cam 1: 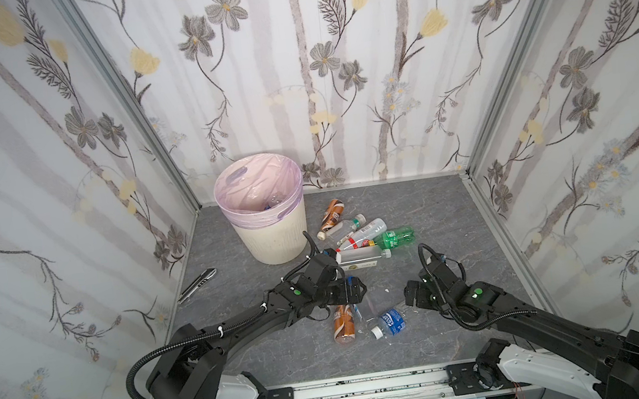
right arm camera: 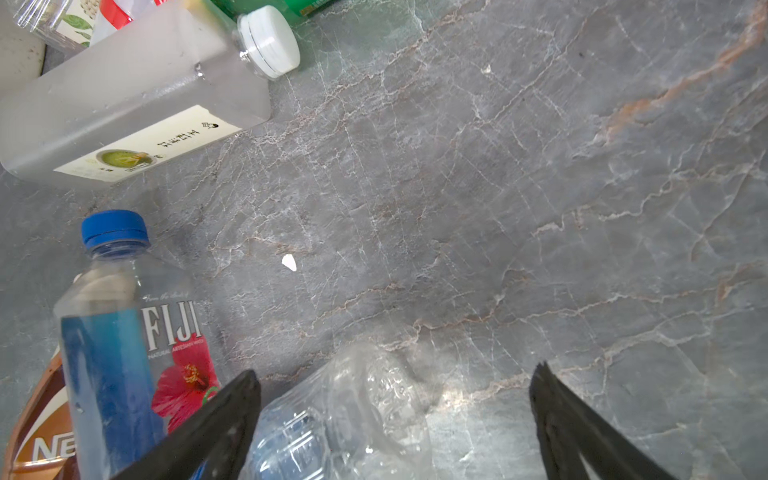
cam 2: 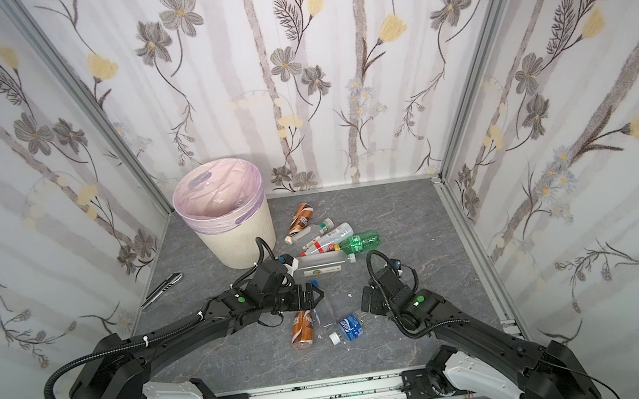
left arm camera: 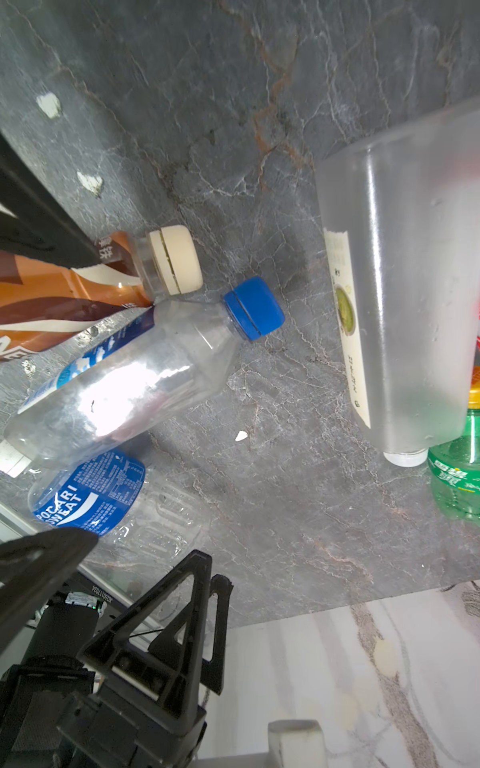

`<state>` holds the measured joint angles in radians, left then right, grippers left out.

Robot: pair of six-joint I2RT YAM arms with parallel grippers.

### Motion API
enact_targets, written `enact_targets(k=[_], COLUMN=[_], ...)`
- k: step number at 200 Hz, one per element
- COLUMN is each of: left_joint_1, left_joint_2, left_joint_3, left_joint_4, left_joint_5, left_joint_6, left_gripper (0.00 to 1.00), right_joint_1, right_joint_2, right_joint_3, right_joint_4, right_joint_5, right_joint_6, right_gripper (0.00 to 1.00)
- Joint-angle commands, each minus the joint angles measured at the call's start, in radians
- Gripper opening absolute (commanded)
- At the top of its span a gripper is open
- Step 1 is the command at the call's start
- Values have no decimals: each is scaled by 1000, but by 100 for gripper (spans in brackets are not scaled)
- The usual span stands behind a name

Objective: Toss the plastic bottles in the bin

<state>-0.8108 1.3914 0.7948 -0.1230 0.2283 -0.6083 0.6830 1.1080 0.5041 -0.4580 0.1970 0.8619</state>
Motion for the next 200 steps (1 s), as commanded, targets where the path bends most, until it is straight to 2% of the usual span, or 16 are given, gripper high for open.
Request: enact_targets(k=[1,52,130,200], left_joint_1=[-2,-4,-4,-4], left_joint_2=[1,-26,-44,-77], left_joint_3=[11,-11,-38,-41], left_joint_4=[-6,-9,-8,-14], left_joint_5=[-27,-38,-49,-43], left_joint_6=[21,30,36,40], left_gripper=[100,100,100,100], right_joint_1=[21,100,131,166], right_joint_2=[-17,7,-8,12], right_joint_3=[-20,-37,-103,-101], right_joint_4=[31,41,127,157], right_joint_5=[-24,-16,-38,-21], right_joint_6=[114,230,397,417], right_gripper=[100,100,100,100])
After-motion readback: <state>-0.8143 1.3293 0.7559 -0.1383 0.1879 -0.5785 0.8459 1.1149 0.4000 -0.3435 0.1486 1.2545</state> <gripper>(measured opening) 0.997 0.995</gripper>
